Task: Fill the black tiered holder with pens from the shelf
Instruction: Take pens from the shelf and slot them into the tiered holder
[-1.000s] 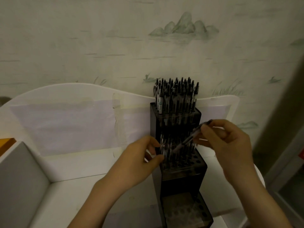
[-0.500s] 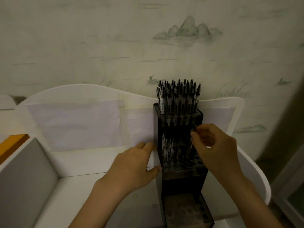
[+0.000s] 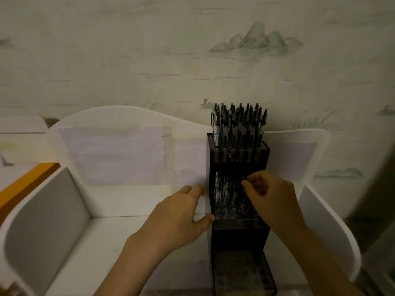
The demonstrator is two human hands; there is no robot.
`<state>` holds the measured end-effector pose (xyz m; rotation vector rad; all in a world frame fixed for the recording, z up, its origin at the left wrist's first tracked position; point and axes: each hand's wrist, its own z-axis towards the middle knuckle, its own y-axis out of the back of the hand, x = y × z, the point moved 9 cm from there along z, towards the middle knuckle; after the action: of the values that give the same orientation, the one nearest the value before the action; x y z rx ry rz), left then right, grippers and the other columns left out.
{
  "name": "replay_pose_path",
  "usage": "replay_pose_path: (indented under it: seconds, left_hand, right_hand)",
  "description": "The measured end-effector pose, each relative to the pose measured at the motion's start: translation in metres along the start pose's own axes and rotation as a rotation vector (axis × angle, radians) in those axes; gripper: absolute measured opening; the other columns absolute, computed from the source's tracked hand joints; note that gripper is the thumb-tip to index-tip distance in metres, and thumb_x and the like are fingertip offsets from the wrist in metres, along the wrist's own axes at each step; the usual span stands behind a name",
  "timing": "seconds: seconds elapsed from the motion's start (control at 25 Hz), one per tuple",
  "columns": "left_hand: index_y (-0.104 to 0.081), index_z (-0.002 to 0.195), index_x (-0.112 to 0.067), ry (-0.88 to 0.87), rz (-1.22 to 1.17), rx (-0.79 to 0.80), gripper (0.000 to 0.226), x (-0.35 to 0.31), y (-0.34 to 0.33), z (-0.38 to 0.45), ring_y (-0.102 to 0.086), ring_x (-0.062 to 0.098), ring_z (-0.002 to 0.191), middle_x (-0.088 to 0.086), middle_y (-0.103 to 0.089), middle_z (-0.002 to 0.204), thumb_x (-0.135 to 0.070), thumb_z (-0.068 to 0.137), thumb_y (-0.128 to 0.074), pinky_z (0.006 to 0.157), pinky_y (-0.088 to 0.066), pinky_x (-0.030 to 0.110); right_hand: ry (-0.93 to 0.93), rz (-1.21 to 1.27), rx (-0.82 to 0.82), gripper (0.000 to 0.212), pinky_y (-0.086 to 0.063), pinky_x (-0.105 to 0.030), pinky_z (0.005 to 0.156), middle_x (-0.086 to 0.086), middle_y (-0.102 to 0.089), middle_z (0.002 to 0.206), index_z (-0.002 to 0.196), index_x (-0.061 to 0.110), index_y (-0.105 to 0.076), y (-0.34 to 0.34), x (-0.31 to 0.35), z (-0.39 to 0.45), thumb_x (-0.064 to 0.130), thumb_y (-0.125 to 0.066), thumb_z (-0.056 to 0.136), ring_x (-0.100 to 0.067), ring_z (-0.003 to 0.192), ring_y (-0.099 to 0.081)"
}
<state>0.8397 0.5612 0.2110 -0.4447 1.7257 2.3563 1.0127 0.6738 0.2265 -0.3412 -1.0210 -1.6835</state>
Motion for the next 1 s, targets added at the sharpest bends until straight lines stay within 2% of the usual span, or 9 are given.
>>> replay_pose_path:
  seconds: [0.16,0.28,0.44,0.6,0.76,0.88,1.0]
  left_hand:
    - [-0.038,0.131,-0.04,0.016,-0.018,-0.034,0.051,-0.007,-0.001,-0.005,-0.056,0.005,0.104,-0.015,-0.052,0.122,-0.059,0.086,-0.053,0.082,-0.052,0.025]
    - [-0.037,0.132,-0.041,0.028,-0.024,-0.054,0.053,-0.012,-0.002,-0.012,-0.055,0.003,0.105,-0.016,-0.052,0.123,-0.06,0.086,-0.053,0.08,-0.049,0.02]
    - [-0.035,0.132,-0.044,0.062,-0.041,-0.065,0.053,-0.017,-0.008,-0.024,-0.053,0.001,0.106,-0.018,-0.051,0.124,-0.061,0.085,-0.053,0.081,-0.049,0.019]
    - [-0.034,0.132,-0.044,0.094,-0.049,-0.076,0.051,-0.022,-0.013,-0.036,-0.052,-0.001,0.107,-0.019,-0.051,0.125,-0.06,0.087,-0.051,0.084,-0.049,0.019]
    - [-0.033,0.131,-0.044,0.162,-0.053,-0.136,0.049,-0.014,-0.005,-0.05,-0.051,-0.003,0.108,-0.019,-0.051,0.124,-0.059,0.088,-0.051,0.083,-0.046,0.016]
    - [-0.033,0.132,-0.045,0.226,-0.033,-0.17,0.049,0.001,0.005,-0.073,-0.049,-0.005,0.107,-0.02,-0.051,0.124,-0.058,0.088,-0.05,0.081,-0.042,0.013]
    - [-0.031,0.132,-0.046,0.301,-0.004,-0.212,0.049,0.025,0.023,-0.109,-0.048,-0.005,0.108,-0.02,-0.05,0.126,-0.057,0.088,-0.05,0.084,-0.042,0.013]
  right_hand:
    - [-0.014,-0.059,0.05,0.004,-0.045,-0.001,0.058,0.018,-0.06,0.065,0.087,0.018,-0.07,-0.003,-0.004,0.005,0.02,-0.073,0.086,0.005,0.06,-0.061]
    - [0.006,-0.12,0.113,0.006,-0.047,-0.007,0.055,0.011,-0.062,0.064,0.091,0.014,-0.07,-0.007,-0.009,0.005,0.019,-0.071,0.087,0.0,0.059,-0.061]
    - [-0.018,-0.08,0.128,0.006,-0.058,-0.025,0.061,0.003,-0.071,0.07,0.09,0.013,-0.07,-0.006,-0.019,-0.002,0.018,-0.071,0.087,-0.007,0.063,-0.068]
    - [-0.036,-0.06,0.115,0.02,-0.048,-0.008,0.061,0.011,-0.067,0.078,0.101,0.016,-0.07,0.0,-0.017,-0.011,0.028,-0.073,0.085,0.0,0.068,-0.064]
    - [0.074,-0.036,0.058,0.028,-0.051,-0.011,0.057,0.022,-0.061,0.082,0.104,0.032,-0.063,0.011,0.018,-0.038,0.048,-0.063,0.082,0.003,0.069,-0.06]
    - [0.138,0.059,0.209,0.033,-0.053,-0.012,0.067,0.024,-0.062,0.094,0.11,0.038,-0.06,-0.016,0.052,-0.064,0.053,-0.062,0.08,0.005,0.084,-0.061]
    - [0.199,0.064,0.408,0.044,-0.054,-0.021,0.082,0.022,-0.06,0.115,0.123,0.04,-0.053,-0.063,0.084,-0.091,0.052,-0.064,0.082,0.001,0.102,-0.058]
